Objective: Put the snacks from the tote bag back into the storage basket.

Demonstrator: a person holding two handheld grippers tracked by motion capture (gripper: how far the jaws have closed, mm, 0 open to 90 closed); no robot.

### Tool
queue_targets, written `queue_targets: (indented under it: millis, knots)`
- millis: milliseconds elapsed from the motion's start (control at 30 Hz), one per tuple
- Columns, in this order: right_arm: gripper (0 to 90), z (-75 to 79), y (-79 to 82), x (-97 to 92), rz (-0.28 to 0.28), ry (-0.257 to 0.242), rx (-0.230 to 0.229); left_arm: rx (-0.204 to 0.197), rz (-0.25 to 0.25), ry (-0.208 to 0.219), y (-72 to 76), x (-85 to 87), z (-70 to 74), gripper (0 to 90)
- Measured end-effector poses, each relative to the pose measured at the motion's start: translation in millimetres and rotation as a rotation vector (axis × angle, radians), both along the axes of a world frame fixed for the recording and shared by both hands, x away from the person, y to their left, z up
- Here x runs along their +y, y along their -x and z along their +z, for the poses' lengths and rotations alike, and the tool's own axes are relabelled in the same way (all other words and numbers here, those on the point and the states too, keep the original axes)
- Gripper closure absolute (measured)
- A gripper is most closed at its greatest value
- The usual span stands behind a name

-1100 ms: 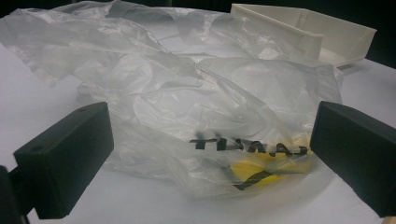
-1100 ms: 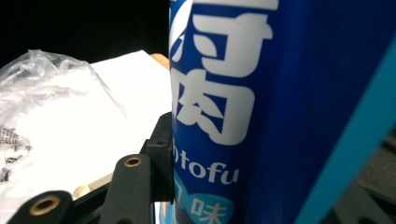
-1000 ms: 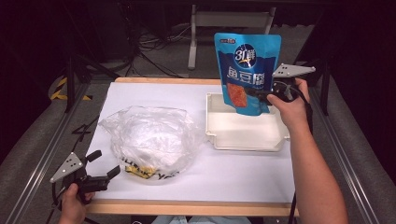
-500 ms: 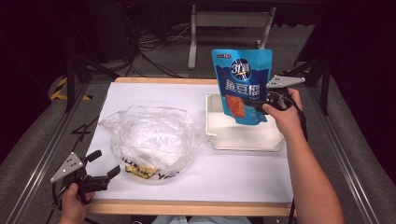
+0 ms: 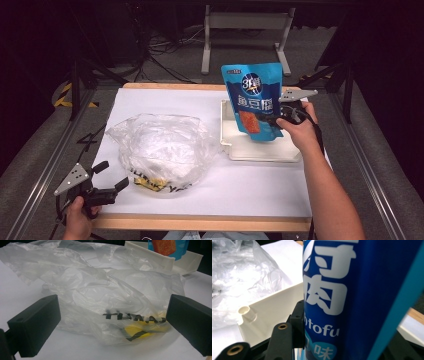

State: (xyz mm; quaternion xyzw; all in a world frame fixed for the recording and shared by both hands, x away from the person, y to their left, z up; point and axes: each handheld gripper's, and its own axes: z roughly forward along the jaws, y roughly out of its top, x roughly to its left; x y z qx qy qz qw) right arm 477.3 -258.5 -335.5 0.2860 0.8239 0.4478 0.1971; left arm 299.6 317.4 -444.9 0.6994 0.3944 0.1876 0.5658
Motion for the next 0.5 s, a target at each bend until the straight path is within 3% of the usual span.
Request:
queue_targets:
  millis: [500]
  knots:
    - [53.9, -13.3, 0.4, -2.0, 0.024, -0.017, 0.026, 0.002, 0.002, 0.002, 0.0, -0.6, -0.1, 0.4]
